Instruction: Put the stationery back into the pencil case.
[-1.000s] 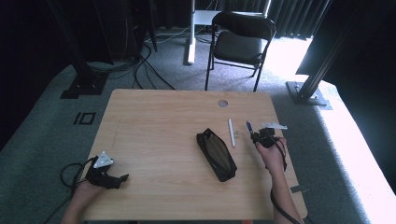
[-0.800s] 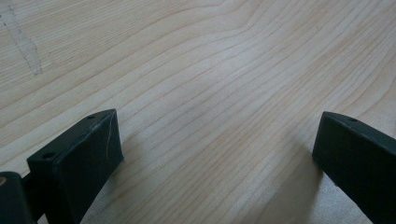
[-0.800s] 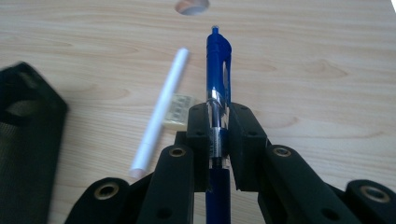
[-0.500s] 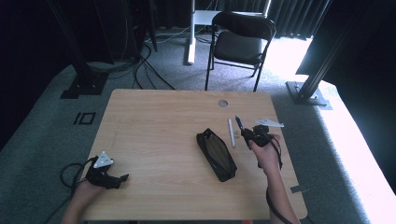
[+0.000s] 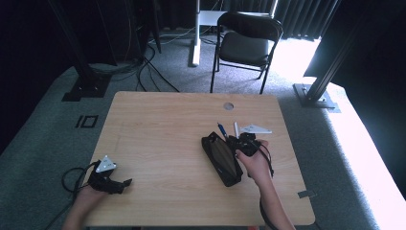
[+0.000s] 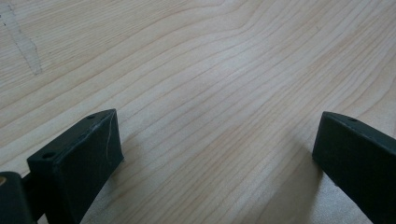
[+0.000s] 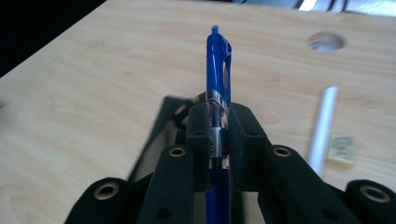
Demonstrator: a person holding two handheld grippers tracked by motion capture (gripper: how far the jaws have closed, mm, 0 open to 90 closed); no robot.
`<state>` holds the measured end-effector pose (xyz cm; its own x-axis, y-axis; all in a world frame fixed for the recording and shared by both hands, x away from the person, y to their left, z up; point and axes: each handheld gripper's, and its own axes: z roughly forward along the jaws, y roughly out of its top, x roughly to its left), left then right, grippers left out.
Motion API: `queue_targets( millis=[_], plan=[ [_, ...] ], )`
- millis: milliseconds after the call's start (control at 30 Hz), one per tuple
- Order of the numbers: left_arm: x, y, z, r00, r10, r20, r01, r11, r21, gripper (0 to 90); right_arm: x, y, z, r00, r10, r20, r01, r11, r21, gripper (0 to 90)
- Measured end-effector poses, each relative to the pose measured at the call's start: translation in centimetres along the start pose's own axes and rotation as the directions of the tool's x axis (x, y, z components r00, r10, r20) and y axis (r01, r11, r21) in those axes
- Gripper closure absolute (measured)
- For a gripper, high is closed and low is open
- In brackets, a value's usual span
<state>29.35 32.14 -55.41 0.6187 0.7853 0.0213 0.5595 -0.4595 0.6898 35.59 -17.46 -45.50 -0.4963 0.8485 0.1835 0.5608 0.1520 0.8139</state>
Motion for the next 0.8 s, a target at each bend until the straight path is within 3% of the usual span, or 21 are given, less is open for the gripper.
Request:
queue_targets(
  millis=[167, 300, 667, 800],
  plan=[
    [0.0, 0.0, 0.0, 1.0, 0.0, 0.0, 0.0, 1.0, 0.0, 1.6, 1.5, -0.7, 0.8, 0.9994, -0.014, -0.031, 0.015, 0.999, 0.04, 79.4],
    [0.0, 0.0, 0.0, 1.0, 0.0, 0.0, 0.0, 1.0, 0.0, 1.6, 1.9, -1.4, 1.3, 0.9989, 0.011, -0.045, -0.008, 0.998, 0.069, 79.3],
    [0.0, 0.0, 0.0, 1.0, 0.0, 0.0, 0.0, 1.0, 0.0, 1.6, 1.9, -2.6, 2.5, 0.9997, 0.01, 0.024, -0.014, 0.989, 0.144, 79.3],
    [0.0, 0.0, 0.0, 1.0, 0.0, 0.0, 0.0, 1.0, 0.0, 1.6, 1.9, -2.6, 2.9, 0.9991, -0.011, 0.041, 0.004, 0.984, 0.178, 79.3]
  ],
)
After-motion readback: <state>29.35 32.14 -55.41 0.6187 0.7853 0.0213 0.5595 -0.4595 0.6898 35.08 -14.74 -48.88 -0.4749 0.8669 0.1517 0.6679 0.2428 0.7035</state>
